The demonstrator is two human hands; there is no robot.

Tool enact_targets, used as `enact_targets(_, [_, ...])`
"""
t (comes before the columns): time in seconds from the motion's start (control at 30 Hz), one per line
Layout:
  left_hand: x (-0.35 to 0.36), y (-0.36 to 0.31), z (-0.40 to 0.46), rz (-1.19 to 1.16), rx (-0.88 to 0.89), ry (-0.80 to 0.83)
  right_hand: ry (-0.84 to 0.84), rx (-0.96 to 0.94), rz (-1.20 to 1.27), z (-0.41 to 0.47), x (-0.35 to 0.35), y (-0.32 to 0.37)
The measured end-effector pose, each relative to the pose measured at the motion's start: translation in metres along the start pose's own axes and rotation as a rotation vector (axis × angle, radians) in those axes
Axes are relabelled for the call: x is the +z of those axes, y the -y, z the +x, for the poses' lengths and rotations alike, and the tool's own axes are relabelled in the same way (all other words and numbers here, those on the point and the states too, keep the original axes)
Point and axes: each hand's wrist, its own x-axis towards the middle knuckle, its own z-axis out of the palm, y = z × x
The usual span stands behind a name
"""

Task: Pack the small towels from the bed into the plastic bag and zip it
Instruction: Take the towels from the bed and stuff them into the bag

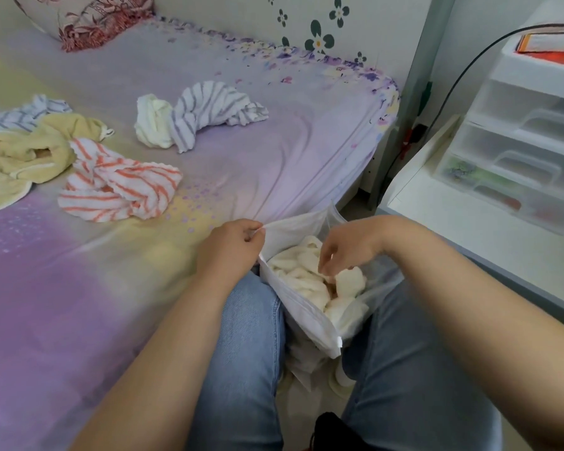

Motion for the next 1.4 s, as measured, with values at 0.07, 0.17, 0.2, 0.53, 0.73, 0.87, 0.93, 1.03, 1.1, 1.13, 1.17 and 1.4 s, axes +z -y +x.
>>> enact_targets(0.07, [0.0, -0.001, 0.002, 0.019, 0.011, -0.01, 0.055, 0.027, -0.102, 0.003, 0.003, 0.007])
enact_targets(0.17, [-0.002, 0.003, 0.002, 0.008, 0.003, -0.003, 0.25, 0.092, -0.258, 0.013, 0.023, 0.023])
enact_targets(0.2, [-0.002, 0.004, 0.002, -0.002, -0.005, 0.017, 0.203, 0.074, -0.246, 0.011, 0.018, 0.029])
enact_targets(0.53, [-0.077, 0.062, 0.036, 0.395, -0.034, -0.653, -0.511, -0.319, 0.248, 0.062, -0.057, 0.102])
enact_targets(0.73, [-0.12, 0.098, 0.085, 0.202, -0.007, -0.302, -0.523, -0.41, 0.334, 0.102, -0.051, 0.134])
enact_targets(0.87, [-0.116, 0.081, 0.073, -0.029, -0.004, -0.327, -0.501, -0.476, 0.272, 0.107, -0.04, 0.123])
enact_targets(0.93, [-0.11, 0.051, 0.056, -0.311, 0.029, -0.243, -0.56, -0.614, 0.356, 0.104, -0.032, 0.122])
enact_targets(1.03, [-0.098, 0.009, 0.027, -0.752, 0.094, 0.005, -0.743, -0.771, 0.589, 0.086, -0.022, 0.118])
enact_targets(1.1, [-0.092, -0.008, 0.016, -0.76, 0.077, 0.096, -0.816, -0.737, 0.782, 0.069, -0.023, 0.103])
enact_targets(1.13, [-0.089, -0.016, 0.012, -0.675, 0.096, 0.061, -0.863, -0.701, 0.843, 0.059, -0.025, 0.092])
enact_targets(1.17, [-0.085, -0.016, 0.013, -0.558, 0.118, -0.018, -0.919, -0.665, 0.892, 0.048, -0.028, 0.078])
enact_targets(1.4, [-0.031, -0.024, -0.007, 0.212, -0.018, 0.202, -1.056, -0.712, 1.363, -0.053, -0.045, 0.007])
